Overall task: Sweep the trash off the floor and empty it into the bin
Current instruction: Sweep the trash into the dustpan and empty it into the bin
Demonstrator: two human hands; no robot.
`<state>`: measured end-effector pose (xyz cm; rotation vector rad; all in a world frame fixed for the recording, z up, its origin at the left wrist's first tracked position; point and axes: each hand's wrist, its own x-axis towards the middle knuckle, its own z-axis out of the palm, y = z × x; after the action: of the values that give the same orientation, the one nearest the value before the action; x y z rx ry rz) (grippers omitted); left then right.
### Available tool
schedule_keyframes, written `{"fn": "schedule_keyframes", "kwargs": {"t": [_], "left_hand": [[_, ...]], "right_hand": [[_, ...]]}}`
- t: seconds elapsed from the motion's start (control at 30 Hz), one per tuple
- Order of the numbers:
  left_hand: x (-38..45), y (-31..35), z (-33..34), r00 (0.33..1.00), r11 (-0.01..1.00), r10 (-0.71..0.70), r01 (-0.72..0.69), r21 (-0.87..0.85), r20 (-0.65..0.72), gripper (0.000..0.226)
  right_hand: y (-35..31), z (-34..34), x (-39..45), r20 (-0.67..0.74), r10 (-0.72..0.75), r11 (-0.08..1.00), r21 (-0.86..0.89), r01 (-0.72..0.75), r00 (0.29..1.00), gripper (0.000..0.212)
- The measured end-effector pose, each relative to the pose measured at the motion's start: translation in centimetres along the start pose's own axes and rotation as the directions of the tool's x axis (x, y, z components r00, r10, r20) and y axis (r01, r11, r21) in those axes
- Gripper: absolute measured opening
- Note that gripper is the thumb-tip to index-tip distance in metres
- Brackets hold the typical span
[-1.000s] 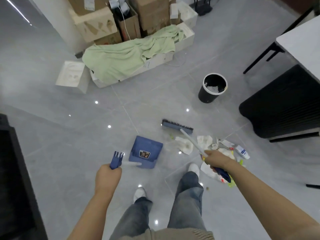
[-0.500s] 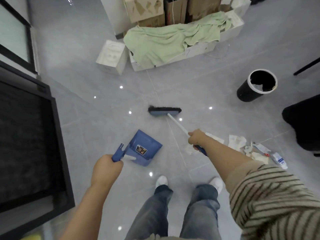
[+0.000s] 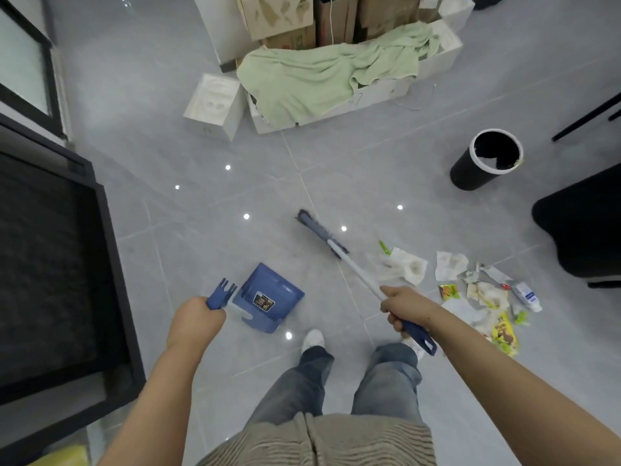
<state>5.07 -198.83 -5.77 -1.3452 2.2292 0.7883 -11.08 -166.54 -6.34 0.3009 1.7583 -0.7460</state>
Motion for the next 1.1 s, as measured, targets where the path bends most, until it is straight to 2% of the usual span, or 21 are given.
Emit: {"fn": "schedule_keyframes", "kwargs": {"t": [0.1, 0.2, 0.23, 0.3, 0.37, 0.5, 0.57, 0.67, 0.8, 0.83, 0.97, 1.03, 1.1], "left_hand": [[-0.4, -0.7, -0.3, 0.999, 1.0, 0.018, -0.018, 0.02, 0.028, 0.024], [-0.8, -1.4, -0.1, 0.998, 0.998, 0.029, -0.031, 0.048, 0.053, 0.018], [-0.9, -1.5, 0.0, 0.998, 0.998, 0.032, -0.035, 0.052, 0.057, 0.016], [-1.0, -1.8, 0.3, 0.998, 0.997, 0.042, -0.045, 0.061, 0.055, 0.015], [-1.0, -2.0, 0.5, 0.997, 0.996, 0.058, -0.061, 0.06, 0.047, 0.017], [-1.2, -2.1, 1.0, 0.992, 0.994, 0.089, -0.094, 0.056, 0.086, 0.015], [-1.4, -1.8, 1.4, 0.987, 0.994, 0.096, -0.102, 0.041, 0.127, 0.018], [-1.5, -0.6, 2.1, 0.986, 0.995, 0.101, -0.098, -0.035, 0.136, 0.026], [-1.7, 1.8, 2.8, 0.984, 0.991, 0.131, -0.125, -0.057, 0.121, 0.032], [-1.8, 2.4, 3.1, 0.982, 0.99, 0.139, -0.135, -0.045, 0.128, 0.032], [-2.6, 4.8, 4.1, 0.974, 0.984, 0.178, -0.178, -0.014, 0.139, 0.031], [-2.9, 6.2, 4.7, 0.969, 0.98, 0.198, -0.198, -0.012, 0.145, 0.03], [-3.1, 7.4, 5.1, 0.964, 0.977, 0.214, -0.214, -0.013, 0.16, 0.03]], "right_hand": [[-0.8, 3.4, -1.7, 0.088, -0.032, 0.934, 0.357, -0.001, 0.996, 0.044], [-2.5, 6.4, -0.4, 0.258, -0.066, 0.743, 0.658, -0.125, 0.964, 0.018], [-3.2, 7.4, 0.7, 0.312, -0.074, 0.655, 0.731, -0.189, 0.947, 0.019], [-4.2, 9.3, 3.0, 0.403, -0.107, 0.49, 0.817, -0.304, 0.909, 0.028], [-4.5, 11.0, 5.5, 0.432, -0.154, 0.356, 0.863, -0.358, 0.888, 0.033], [-0.9, 10.2, 7.6, 0.383, -0.195, 0.128, 0.923, -0.363, 0.903, 0.032], [2.6, 7.7, 7.4, 0.375, -0.158, 0.024, 0.926, -0.376, 0.914, 0.026], [7.7, 3.7, 6.0, 0.38, -0.112, -0.001, 0.924, -0.382, 0.918, 0.023], [10.5, -0.8, 3.5, 0.225, 0.018, 0.1, 0.969, -0.226, 0.974, 0.029], [10.9, -1.8, 3.1, 0.214, 0.022, 0.089, 0.973, -0.215, 0.977, 0.031], [10.5, -5.7, 1.3, 0.195, 0.014, 0.056, 0.979, -0.195, 0.981, 0.034], [9.3, -7.8, 0.2, 0.15, 0.012, 0.084, 0.985, -0.151, 0.989, 0.029], [7.9, -10.1, -0.6, 0.167, -0.002, 0.131, 0.978, -0.165, 0.986, 0.02]]}}
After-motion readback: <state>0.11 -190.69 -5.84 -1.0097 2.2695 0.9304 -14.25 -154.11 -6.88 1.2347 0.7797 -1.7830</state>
